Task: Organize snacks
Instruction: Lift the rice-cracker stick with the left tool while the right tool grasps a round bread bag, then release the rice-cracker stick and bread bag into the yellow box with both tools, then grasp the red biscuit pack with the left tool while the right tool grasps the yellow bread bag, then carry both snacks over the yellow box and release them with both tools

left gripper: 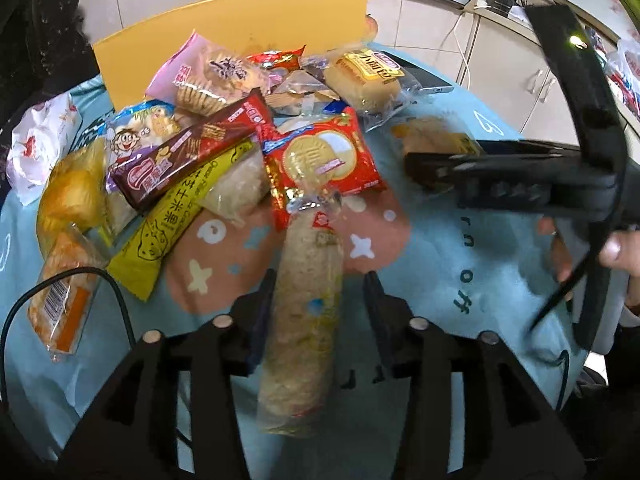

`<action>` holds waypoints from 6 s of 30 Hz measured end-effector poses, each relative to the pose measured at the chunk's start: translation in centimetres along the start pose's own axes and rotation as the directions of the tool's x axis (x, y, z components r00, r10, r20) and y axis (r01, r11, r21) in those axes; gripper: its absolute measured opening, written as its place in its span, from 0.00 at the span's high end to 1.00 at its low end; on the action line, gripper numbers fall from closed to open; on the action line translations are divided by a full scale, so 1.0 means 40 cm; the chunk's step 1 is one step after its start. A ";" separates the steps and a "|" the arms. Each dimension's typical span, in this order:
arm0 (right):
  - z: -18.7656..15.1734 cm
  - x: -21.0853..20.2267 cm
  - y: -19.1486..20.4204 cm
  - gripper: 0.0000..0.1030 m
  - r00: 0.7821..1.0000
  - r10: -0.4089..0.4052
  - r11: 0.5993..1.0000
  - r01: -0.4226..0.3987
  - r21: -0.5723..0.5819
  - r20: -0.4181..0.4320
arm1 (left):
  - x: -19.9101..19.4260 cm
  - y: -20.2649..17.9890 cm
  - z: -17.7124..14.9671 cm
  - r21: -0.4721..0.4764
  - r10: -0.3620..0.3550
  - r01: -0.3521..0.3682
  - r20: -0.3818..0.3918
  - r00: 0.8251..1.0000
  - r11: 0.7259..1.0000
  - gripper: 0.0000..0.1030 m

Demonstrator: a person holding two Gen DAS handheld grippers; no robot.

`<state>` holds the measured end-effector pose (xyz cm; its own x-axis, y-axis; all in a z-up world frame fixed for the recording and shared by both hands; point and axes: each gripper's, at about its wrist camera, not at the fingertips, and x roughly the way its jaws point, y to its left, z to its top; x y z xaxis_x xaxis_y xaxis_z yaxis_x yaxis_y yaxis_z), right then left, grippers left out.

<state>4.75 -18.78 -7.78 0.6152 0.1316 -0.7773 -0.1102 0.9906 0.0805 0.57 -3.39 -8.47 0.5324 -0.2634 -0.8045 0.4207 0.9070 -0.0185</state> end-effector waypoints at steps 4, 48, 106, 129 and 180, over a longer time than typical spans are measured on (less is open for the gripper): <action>0.003 -0.007 0.028 0.61 1.000 0.023 0.999 -0.024 -0.048 -0.002 | 0.002 0.007 0.000 -0.024 -0.014 0.015 0.011 1.000 1.000 0.59; 0.582 0.099 -0.037 0.65 0.965 0.095 0.995 -0.097 -0.003 0.245 | 0.043 0.340 0.644 -0.426 0.203 -0.080 0.251 0.947 0.901 0.23; 0.045 -0.022 -0.166 0.04 0.970 0.190 0.953 -0.220 0.211 0.151 | 0.076 -0.031 0.165 -0.010 0.093 -0.093 0.099 0.991 0.996 0.50; 0.126 0.083 0.001 0.21 0.999 0.010 1.000 -0.010 0.005 -0.038 | -0.053 0.092 0.105 -0.165 0.026 0.000 0.156 0.987 0.986 0.54; 0.552 0.069 -0.006 0.27 0.919 -0.004 1.000 0.006 -0.006 0.395 | 0.033 0.347 0.627 -0.452 0.255 -0.101 0.296 0.921 0.887 0.15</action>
<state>23.69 -17.84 3.84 0.8737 0.1316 -0.4683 -0.1109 0.9912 0.0717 25.53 0.63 5.10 0.8147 -0.1081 -0.5698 -0.0124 0.9790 -0.2035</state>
